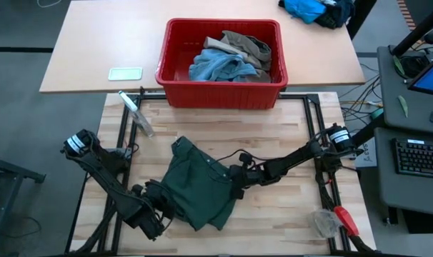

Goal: Fold Laundry from Bin
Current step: Fold the green polo shirt

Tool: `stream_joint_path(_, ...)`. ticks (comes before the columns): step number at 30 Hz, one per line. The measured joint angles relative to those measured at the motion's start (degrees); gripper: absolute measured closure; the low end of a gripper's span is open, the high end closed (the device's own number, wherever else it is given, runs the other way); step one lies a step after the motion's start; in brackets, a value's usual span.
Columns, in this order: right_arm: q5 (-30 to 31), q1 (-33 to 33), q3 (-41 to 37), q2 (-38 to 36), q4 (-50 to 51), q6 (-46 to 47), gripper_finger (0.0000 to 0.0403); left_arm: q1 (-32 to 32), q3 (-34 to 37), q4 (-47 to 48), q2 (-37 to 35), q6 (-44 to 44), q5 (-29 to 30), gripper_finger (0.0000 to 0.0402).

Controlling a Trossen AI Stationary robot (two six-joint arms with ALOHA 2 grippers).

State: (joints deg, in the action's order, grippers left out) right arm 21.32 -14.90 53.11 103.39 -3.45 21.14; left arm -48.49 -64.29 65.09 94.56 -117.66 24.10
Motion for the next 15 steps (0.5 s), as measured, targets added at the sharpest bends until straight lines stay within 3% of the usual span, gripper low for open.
stream_joint_path(5, -0.7, -0.4, 0.0, 0.0, -1.0, 0.0, 0.039, 1.2, 1.6, -2.6, 0.0, -0.3, 6.6, 0.0256)
stream_joint_path(9, -0.8, -0.9, 0.0, -0.1, -1.3, -0.1, 0.039, 2.7, 3.4, -2.8, 0.2, -0.3, 7.3, 0.0202)
stream_joint_path(15, -0.8, -1.5, 0.0, -0.1, -1.5, 0.3, 0.039, 2.8, 4.0, -3.2, 1.2, -0.1, 9.4, 0.0166)
